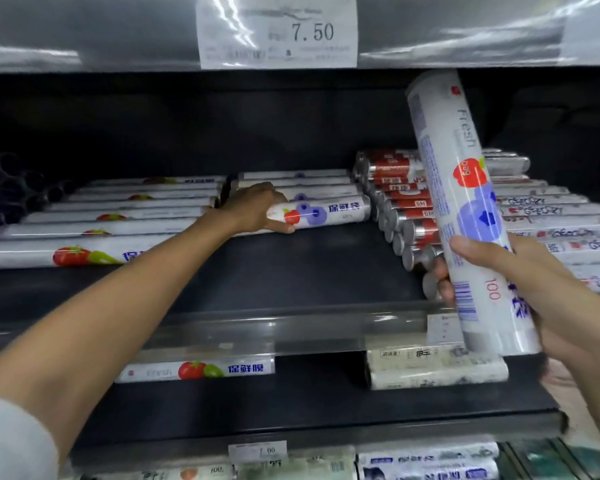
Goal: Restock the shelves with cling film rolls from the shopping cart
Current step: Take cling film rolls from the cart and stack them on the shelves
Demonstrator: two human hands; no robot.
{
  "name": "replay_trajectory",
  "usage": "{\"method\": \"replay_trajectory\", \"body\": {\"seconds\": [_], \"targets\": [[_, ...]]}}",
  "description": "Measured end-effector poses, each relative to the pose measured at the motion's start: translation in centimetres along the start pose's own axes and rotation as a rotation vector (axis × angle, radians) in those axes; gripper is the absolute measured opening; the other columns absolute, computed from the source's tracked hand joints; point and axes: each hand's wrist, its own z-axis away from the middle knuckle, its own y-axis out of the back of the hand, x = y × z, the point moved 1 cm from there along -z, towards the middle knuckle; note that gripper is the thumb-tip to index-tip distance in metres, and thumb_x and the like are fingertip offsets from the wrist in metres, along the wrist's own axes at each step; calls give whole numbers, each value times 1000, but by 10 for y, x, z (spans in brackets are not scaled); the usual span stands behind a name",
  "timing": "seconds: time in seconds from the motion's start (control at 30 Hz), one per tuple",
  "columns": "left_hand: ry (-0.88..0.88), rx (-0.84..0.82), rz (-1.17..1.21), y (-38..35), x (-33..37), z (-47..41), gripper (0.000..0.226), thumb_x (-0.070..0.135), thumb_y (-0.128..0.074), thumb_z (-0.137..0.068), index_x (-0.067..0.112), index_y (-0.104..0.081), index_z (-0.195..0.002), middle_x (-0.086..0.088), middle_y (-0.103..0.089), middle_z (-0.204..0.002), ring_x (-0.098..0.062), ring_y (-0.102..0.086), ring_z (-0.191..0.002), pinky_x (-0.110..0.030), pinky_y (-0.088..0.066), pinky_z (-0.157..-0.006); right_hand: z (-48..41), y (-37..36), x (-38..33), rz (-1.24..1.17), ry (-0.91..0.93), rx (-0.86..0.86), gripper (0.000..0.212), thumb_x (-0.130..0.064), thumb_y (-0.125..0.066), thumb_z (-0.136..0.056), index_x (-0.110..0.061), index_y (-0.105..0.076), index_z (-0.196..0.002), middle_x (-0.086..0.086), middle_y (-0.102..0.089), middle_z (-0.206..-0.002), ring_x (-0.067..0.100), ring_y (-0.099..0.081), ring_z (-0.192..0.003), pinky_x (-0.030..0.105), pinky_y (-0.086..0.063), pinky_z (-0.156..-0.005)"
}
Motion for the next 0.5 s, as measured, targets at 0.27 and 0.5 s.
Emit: {"method": "replay_trajectory", "body": {"seconds": [0.27,0.5], "targets": [[25,59,309,4,-15,1,49,15,-73,-81,9,-58,-127,-6,-57,-128,-15,-51,-115,-14,-32,-89,-2,2,1,0,10,-18,50,-52,-87,-42,-20,-73,-78,12,-68,-77,22,-64,-59,28,-54,-53],[28,289,237,-16,-22,-9,55,15,-83,-68,11,-62,-118,-7,-58,-120,-22,-53,-113,-34,-42,-99,-7,3,3,4,10,-8,46,-48,-85,-49,-19,-71,-82,12,-68,-79,23,-64,-62,30,-55,-55]]}}
